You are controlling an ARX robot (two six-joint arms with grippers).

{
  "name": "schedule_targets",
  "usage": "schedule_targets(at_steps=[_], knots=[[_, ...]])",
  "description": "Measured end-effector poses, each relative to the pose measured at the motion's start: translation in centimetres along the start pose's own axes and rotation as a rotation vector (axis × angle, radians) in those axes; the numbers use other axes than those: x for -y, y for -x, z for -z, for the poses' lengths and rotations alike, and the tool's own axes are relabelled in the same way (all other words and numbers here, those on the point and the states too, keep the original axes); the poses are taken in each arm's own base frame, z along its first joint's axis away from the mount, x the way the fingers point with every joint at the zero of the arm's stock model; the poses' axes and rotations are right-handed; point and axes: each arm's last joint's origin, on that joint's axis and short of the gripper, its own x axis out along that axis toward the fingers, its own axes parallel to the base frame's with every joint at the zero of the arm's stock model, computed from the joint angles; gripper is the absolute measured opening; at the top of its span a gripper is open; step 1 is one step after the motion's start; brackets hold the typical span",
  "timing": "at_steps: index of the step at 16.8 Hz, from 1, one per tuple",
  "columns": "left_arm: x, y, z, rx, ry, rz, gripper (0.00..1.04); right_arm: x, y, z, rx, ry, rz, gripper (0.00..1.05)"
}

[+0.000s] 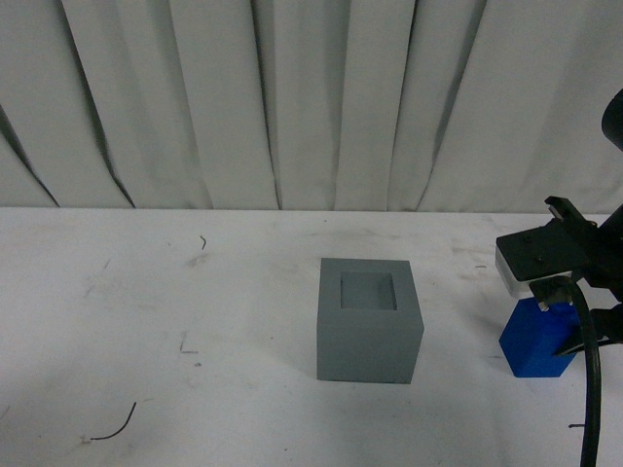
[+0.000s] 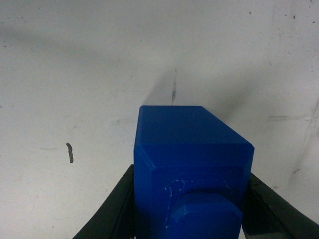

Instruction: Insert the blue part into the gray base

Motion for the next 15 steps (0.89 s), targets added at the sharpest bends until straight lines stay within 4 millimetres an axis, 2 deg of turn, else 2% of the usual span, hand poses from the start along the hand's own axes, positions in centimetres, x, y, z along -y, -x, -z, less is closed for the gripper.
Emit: schedule_targets(at_steps=[4, 6, 11, 13, 15], knots=[[0.0, 0.0, 0.0, 0.000, 0.000, 0.000, 0.98, 0.0, 0.5, 0.1, -0.005, -0.016, -0.018, 0.47], [0.0, 0.0, 0.0, 0.000, 0.000, 0.000, 0.98, 0.5, 1.8, -0.9, 0.005, -0.023, -0.019, 0.47], [0.0, 0.0, 0.0, 0.000, 0.000, 0.000, 0.98, 1.2, 3.2, -2.1, 0.021, -0.022, 0.004, 0.47], [0.0, 0.0, 0.0, 0.000, 0.000, 0.000, 0.98, 2.3, 5.7, -4.9, 0.061, 0.003, 0.042, 0.47], [0.0, 0.0, 0.0, 0.000, 0.000, 0.000, 0.98, 2.7, 6.9, -7.4, 0.089, 0.020, 0.046, 0.47]])
